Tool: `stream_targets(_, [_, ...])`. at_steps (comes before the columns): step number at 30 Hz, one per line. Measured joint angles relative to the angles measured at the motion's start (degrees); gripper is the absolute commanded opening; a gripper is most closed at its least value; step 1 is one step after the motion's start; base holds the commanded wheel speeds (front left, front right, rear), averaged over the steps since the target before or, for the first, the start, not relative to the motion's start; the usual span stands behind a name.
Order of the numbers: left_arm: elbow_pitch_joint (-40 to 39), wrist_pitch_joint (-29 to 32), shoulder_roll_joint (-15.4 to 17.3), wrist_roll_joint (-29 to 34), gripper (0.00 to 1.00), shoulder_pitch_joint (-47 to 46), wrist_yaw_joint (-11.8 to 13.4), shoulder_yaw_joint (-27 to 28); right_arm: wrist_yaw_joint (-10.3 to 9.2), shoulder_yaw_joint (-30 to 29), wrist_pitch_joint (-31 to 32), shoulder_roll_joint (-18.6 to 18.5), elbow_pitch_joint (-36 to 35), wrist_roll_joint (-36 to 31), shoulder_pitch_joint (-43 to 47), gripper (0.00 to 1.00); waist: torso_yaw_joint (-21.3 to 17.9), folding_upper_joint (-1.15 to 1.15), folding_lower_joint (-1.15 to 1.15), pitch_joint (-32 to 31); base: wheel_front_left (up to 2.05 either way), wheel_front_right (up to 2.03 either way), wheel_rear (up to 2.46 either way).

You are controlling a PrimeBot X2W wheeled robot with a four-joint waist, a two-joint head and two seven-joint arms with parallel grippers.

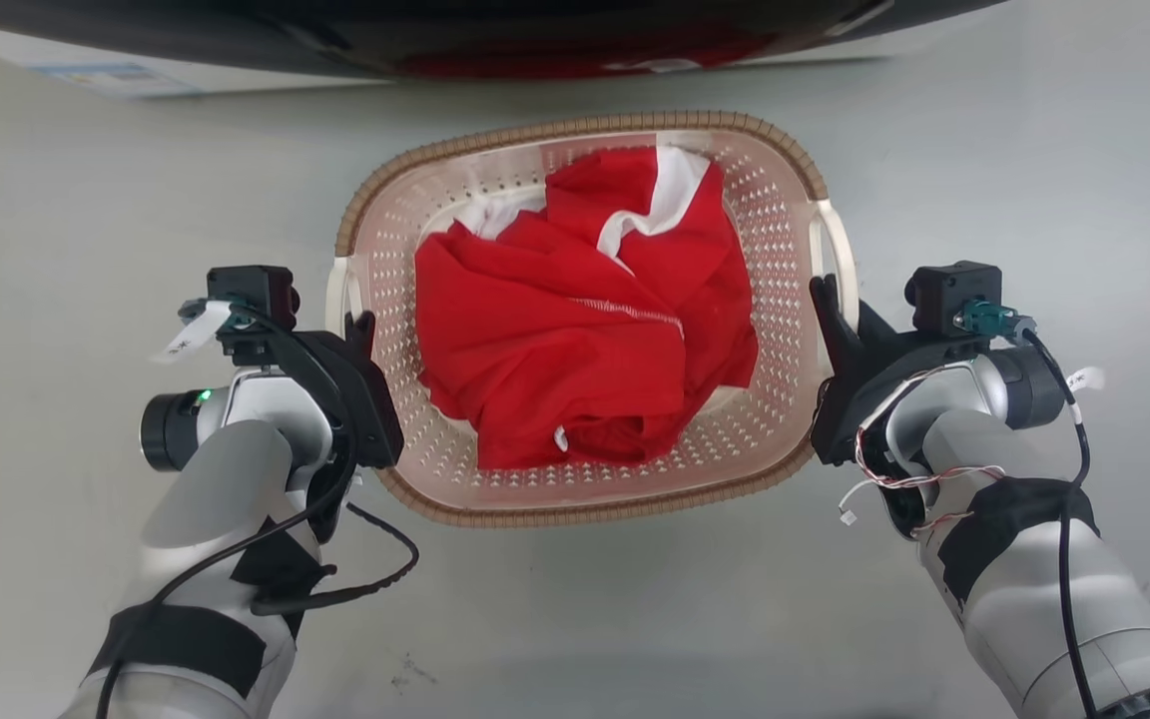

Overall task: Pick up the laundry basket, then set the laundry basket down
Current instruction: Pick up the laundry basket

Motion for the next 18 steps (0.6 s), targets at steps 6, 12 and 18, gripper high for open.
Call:
stream_targets(6, [2.1, 2.0, -0.5, -1.1, 0.0, 0.0, -0.5, -0.1, 0.7, 0.1, 1.5, 0.3, 2.5, 0.9, 0.1, 0.0, 0.0, 0.0, 0.0, -3.7, 0.0, 0.0, 0.0])
stream_targets(12, [3.2, 4.3, -0.8, -1.7, 0.0, 0.5, -0.8, -0.1, 1.16, 0.2, 4.0, 0.6, 5.3, 2.3, 0.6, 0.0, 0.1, 0.0, 0.0, -7.9, 0.0, 0.0, 0.0])
stream_targets(18, [4.0, 6.8, -1.1, -2.4, 0.0, 2.8, -0.9, -0.1, 1.45, 0.1, 6.7, 1.0, 6.6, 3.8, 2.5, 0.0, 0.1, 0.0, 0.0, -12.5, 0.0, 0.0, 0.0])
